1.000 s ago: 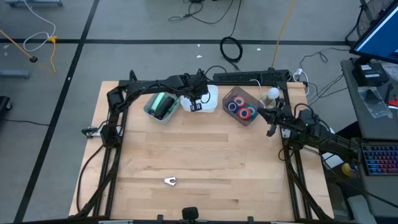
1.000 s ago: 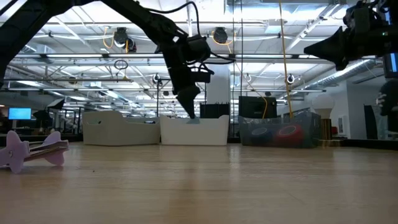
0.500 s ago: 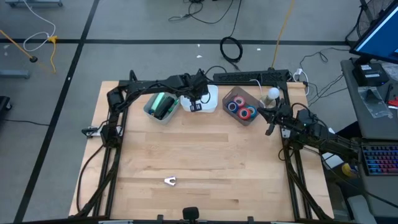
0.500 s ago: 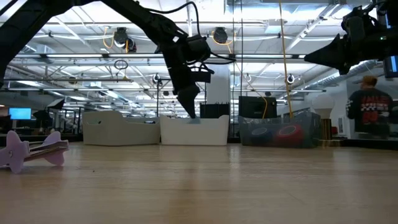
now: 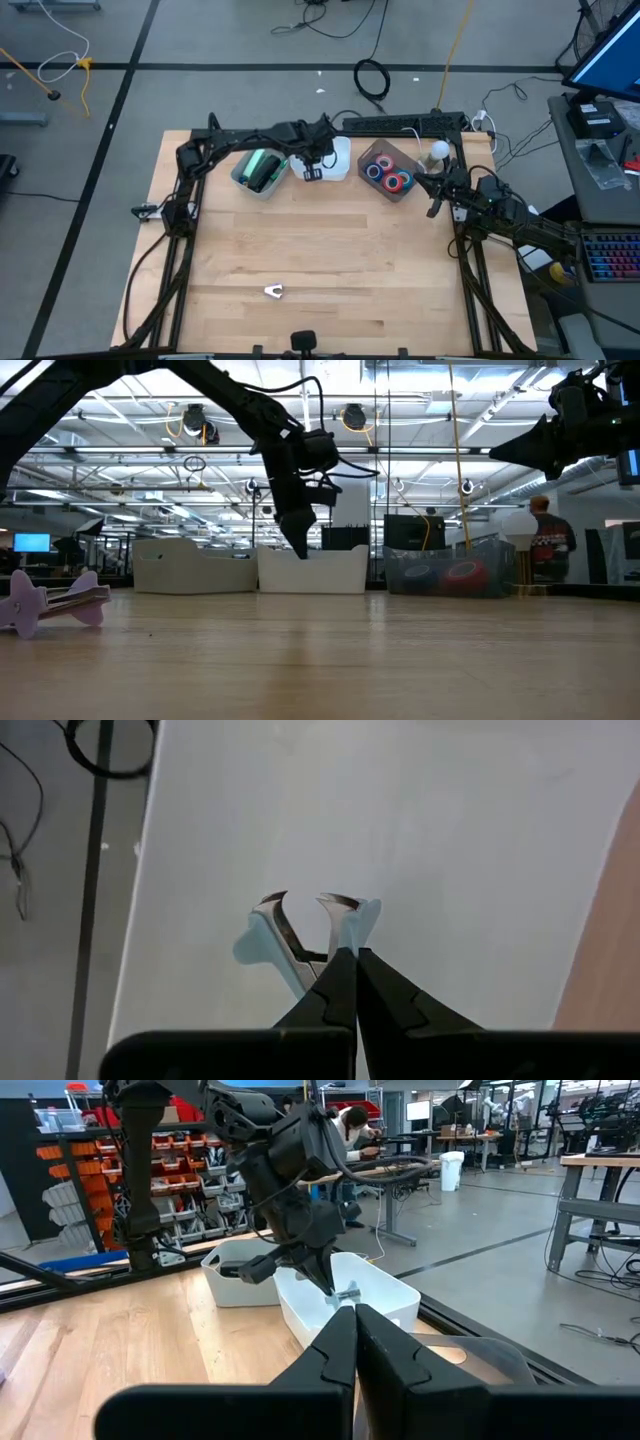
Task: Pick and place Stapler, Stapler remover, tape
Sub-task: Put the blue staple remover into the white bin
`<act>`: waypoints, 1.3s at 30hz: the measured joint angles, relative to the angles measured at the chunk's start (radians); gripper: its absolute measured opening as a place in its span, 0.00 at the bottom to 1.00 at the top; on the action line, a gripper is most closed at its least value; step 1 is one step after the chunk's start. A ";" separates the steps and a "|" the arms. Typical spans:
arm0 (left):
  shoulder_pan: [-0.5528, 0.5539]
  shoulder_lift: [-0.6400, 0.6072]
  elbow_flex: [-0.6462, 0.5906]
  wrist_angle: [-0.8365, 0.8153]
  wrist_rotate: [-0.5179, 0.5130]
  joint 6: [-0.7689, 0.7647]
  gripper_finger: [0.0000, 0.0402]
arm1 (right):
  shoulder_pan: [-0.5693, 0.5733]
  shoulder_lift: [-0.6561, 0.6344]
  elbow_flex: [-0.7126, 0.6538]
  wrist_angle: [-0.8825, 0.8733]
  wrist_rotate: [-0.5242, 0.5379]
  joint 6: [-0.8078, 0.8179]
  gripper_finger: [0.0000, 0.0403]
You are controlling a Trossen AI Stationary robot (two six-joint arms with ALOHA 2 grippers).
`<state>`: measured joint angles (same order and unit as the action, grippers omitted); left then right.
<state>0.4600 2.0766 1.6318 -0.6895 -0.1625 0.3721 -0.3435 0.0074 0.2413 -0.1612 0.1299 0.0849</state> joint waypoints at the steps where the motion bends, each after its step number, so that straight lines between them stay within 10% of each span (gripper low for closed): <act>1: 0.004 0.000 0.000 -0.014 -0.001 0.000 0.00 | 0.000 0.000 0.000 0.000 0.000 0.000 0.00; 39: 0.026 0.032 -0.006 -0.042 0.006 0.011 0.02 | 0.000 0.000 0.000 0.015 0.000 0.000 0.00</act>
<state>0.4858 2.1082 1.6253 -0.7319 -0.1570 0.3832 -0.3431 0.0078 0.2413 -0.1463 0.1303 0.0853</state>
